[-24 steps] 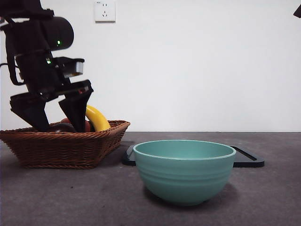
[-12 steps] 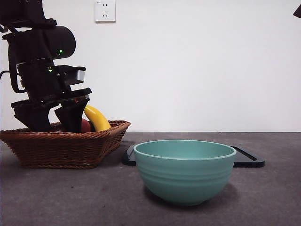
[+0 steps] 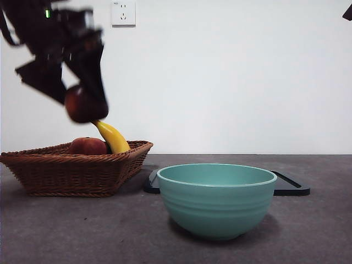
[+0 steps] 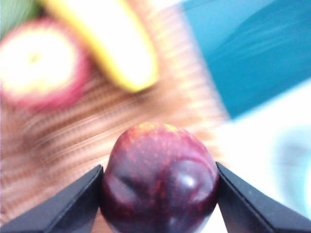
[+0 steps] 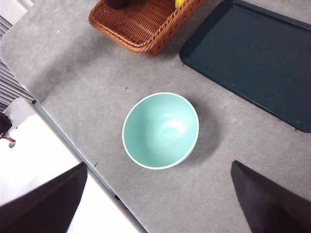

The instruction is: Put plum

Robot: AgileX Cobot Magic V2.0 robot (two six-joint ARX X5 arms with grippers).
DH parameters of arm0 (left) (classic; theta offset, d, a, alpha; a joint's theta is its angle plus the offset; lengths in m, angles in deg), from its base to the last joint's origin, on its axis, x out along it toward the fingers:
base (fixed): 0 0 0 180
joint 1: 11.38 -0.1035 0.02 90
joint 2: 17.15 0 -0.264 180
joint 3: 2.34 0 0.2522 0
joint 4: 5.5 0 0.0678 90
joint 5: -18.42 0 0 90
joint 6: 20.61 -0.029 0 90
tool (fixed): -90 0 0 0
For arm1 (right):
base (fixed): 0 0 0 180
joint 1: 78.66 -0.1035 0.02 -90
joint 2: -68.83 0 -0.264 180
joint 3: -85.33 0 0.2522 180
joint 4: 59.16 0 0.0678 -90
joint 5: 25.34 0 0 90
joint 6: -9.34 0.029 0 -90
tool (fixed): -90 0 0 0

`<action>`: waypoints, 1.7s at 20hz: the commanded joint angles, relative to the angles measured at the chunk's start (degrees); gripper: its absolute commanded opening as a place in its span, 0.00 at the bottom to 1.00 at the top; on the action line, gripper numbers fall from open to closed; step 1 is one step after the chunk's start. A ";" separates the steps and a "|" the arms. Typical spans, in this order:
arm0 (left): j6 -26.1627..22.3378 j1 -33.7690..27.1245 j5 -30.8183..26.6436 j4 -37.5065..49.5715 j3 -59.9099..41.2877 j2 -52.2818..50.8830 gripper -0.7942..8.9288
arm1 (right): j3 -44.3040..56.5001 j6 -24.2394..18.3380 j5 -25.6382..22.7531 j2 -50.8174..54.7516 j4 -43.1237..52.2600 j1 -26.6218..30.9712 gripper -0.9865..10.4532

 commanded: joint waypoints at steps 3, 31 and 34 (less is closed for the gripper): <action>1.57 6.32 4.63 -0.85 1.18 -5.46 0.40 | -1.11 0.57 0.00 -0.39 0.57 -0.28 0.50; -4.04 34.88 -6.86 8.90 1.18 18.23 0.40 | -1.11 0.57 0.00 -0.35 0.55 -0.28 0.50; -5.44 34.88 -6.93 8.83 1.18 19.19 0.40 | -1.11 0.57 0.00 -0.35 0.55 -0.28 0.50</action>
